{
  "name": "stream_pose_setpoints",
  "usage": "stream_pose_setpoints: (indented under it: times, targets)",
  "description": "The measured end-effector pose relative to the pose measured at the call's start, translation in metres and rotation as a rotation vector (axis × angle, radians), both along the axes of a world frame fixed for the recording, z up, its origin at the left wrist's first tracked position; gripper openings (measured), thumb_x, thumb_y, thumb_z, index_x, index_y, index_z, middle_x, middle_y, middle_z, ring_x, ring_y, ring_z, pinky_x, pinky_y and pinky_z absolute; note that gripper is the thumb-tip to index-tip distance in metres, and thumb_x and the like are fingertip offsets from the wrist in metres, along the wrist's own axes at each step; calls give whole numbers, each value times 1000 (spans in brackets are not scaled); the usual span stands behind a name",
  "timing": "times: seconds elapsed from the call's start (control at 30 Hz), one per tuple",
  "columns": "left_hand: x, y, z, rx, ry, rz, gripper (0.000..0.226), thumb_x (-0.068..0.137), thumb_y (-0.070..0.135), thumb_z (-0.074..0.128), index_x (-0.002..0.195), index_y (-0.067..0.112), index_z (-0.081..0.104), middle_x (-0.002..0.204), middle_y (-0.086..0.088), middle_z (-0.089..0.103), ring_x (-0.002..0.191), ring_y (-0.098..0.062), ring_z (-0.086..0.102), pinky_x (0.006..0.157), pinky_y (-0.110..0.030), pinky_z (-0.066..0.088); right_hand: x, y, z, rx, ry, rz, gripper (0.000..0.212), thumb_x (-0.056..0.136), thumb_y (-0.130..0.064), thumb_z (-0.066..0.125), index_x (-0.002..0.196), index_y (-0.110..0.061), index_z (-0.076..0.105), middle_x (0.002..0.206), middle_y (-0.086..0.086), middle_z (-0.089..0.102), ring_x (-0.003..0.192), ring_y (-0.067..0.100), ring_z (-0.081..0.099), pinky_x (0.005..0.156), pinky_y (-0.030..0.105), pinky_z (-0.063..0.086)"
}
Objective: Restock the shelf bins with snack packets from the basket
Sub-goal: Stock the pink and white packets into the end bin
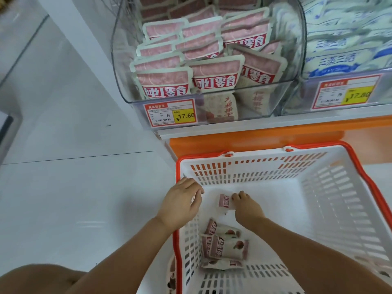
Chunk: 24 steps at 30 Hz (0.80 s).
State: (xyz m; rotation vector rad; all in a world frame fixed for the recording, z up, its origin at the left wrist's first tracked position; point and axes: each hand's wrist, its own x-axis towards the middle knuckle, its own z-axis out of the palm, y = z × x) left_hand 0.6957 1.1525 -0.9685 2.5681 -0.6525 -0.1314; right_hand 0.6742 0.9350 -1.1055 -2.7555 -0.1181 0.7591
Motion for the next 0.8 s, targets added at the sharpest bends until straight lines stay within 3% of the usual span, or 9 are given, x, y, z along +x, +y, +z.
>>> stream_pose_setpoints:
  times: [0.13, 0.27, 0.33, 0.4, 0.47, 0.53, 0.6, 0.7, 0.8]
  targets:
    - [-1, -1, 3, 45, -34, -20, 36, 91, 27, 36, 83, 13, 68, 85, 3, 65, 81, -12, 59, 79, -27, 51, -11, -16, 7, 132, 213, -430, 31, 93, -13, 45, 124, -15, 44, 111, 5, 59, 85, 18, 53, 68, 25, 43]
    - [-1, -9, 9, 124, 26, 6, 29, 95, 23, 41, 95, 10, 68, 97, -1, 66, 94, -17, 57, 85, -26, 46, -31, -34, 18, 634, 479, -901, 12, 78, 3, 52, 89, -1, 56, 95, 20, 58, 79, 26, 56, 80, 35, 52]
    - [0, -17, 13, 149, 106, 27, 27, 97, 25, 44, 100, 11, 67, 104, 0, 66, 97, -15, 58, 85, -24, 46, -34, -39, 40, 954, 537, -963, 30, 71, 8, 52, 100, 16, 55, 98, 25, 60, 88, 34, 61, 91, 43, 50]
    - [1, -25, 20, 121, 288, 57, 27, 96, 34, 49, 105, 14, 65, 111, 4, 65, 99, -13, 61, 85, -25, 49, -32, -39, 72, 1254, 582, -912, 40, 78, 15, 49, 118, 12, 54, 116, 26, 62, 107, 40, 62, 95, 45, 50]
    - [1, -35, 34, 51, 533, 62, 34, 91, 44, 58, 110, 17, 62, 113, 7, 62, 99, -10, 60, 83, -23, 48, -23, -37, 113, 1431, 550, -821, 43, 82, 16, 53, 123, 3, 55, 123, 22, 62, 114, 37, 60, 97, 44, 50]
    - [-2, -44, 52, 10, 651, -3, 30, 86, 48, 63, 101, 22, 61, 97, 10, 61, 85, -3, 56, 70, -16, 41, -14, -35, 151, 1485, 441, -762, 42, 81, 8, 59, 121, -1, 57, 122, 18, 64, 114, 34, 60, 97, 43, 49]
    - [-1, -53, 75, -58, 629, -14, 22, 84, 44, 66, 87, 23, 62, 78, 11, 59, 71, -2, 53, 60, -16, 36, -7, -33, 189, 1469, 325, -681, 44, 77, 1, 64, 120, -3, 58, 120, 15, 65, 113, 33, 61, 99, 47, 47]
    - [4, -63, 116, -162, 535, 25, 18, 82, 38, 70, 91, 21, 69, 80, 5, 68, 73, -11, 62, 62, -22, 45, -4, -37, 252, 1264, 125, -517, 42, 74, -7, 72, 115, -9, 62, 111, 9, 70, 105, 26, 67, 95, 43, 50]
    - [4, -64, 161, -211, 404, -33, 17, 85, 33, 68, 101, 26, 70, 92, 6, 70, 81, -11, 66, 74, -32, 55, -7, -50, 320, 1051, -120, -380, 27, 72, -18, 74, 97, -13, 67, 88, -2, 75, 80, 11, 71, 70, 22, 53]
